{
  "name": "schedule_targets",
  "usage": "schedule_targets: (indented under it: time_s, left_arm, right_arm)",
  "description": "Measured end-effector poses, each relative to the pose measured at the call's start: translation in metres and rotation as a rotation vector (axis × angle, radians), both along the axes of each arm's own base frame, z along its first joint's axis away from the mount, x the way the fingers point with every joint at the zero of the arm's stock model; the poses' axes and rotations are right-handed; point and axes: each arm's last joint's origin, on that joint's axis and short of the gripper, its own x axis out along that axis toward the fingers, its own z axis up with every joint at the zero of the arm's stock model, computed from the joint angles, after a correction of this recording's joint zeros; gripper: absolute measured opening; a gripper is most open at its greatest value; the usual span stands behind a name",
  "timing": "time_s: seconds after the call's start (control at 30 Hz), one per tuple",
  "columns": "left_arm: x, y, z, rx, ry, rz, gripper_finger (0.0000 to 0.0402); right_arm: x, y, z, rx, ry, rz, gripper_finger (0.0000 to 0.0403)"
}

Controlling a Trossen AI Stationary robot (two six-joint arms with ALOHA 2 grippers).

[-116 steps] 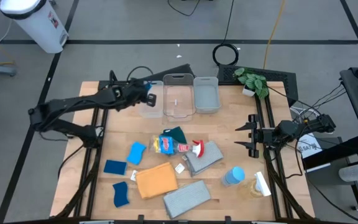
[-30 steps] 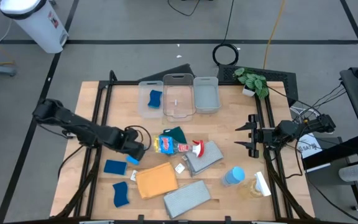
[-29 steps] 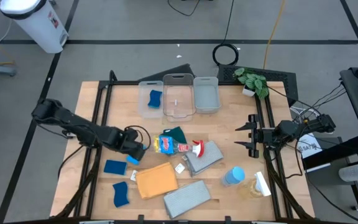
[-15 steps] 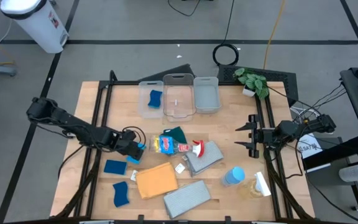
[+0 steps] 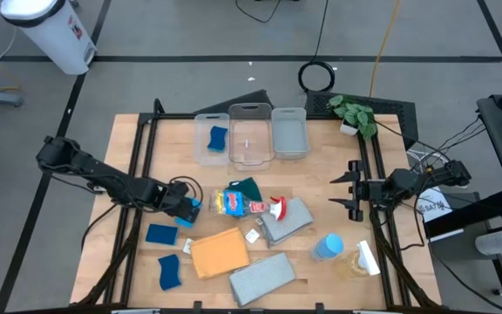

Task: Pick & Place Kitchen Items
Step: Put the blue sponge into the white transparent bin

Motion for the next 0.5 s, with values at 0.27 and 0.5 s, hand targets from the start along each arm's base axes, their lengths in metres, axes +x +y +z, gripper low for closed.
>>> schedule_targets:
  time_s: [0.27,0.5]
  left_arm:
    - [-0.005,0.003,0.004,0.006,0.001,0.012,0.0011]
    - [-0.012,0.011,0.027,0.048,-0.125,0.048,0.0007]
  right_arm:
    - [0.0,0.0,0.0,0.0,0.0,0.0,0.0206]
    - [0.0,0.0,0.0,0.0,0.0,0.0,0.0208]
